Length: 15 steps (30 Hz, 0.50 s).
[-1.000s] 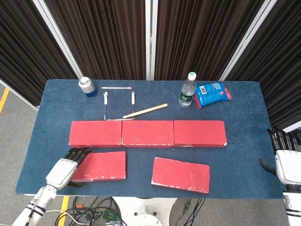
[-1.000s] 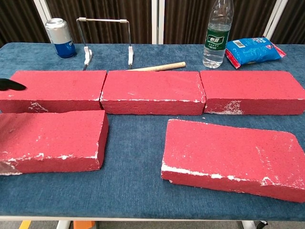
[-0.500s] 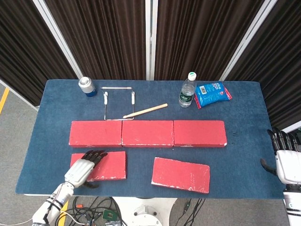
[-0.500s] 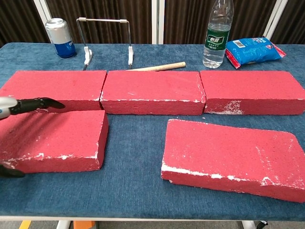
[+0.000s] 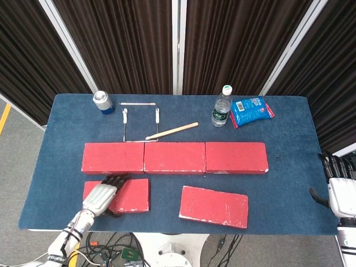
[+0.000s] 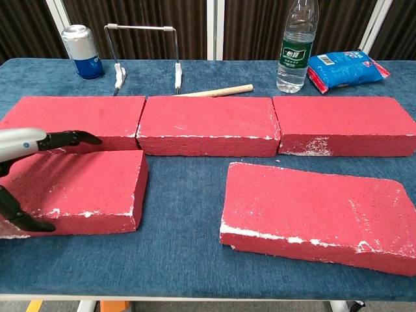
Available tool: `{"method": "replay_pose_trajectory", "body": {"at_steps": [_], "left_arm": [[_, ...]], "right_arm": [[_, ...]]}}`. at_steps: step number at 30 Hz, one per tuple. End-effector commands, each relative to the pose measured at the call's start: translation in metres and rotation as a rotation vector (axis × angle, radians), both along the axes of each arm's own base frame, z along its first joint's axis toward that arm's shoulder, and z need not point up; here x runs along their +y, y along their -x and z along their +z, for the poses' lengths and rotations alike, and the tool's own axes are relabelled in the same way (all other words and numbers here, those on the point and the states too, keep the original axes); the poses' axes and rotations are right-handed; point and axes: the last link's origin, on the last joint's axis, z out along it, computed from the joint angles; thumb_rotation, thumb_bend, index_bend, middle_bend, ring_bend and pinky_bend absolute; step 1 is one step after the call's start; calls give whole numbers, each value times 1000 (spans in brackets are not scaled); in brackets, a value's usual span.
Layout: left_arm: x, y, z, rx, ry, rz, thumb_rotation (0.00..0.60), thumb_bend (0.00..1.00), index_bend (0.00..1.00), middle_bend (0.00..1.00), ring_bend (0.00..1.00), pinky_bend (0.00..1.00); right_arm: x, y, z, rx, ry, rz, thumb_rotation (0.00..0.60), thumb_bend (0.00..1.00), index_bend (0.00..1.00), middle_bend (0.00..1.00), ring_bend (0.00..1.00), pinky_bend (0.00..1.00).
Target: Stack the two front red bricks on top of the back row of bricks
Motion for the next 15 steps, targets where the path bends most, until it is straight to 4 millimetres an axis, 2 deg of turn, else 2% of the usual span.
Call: {"method": "replay_pose_trajectory", "body": {"at_steps": [1, 9, 15], "left_arm": [[3, -5, -2, 12, 6, -4, 600, 0, 7, 0, 0, 21], [6, -3, -7, 44, 23, 16, 600, 0, 8, 0, 1, 21], [8, -3, -8, 61, 33, 22, 600, 0, 7, 18, 68, 21]], "right_arm": [[0, 2, 0, -2, 0, -5, 600, 176, 0, 0, 0, 0], [0, 8, -1, -11, -2, -21, 600, 176, 0, 0, 0, 0], [0, 11, 0, -20, 3, -32, 600, 177, 0, 0, 0, 0]]}}
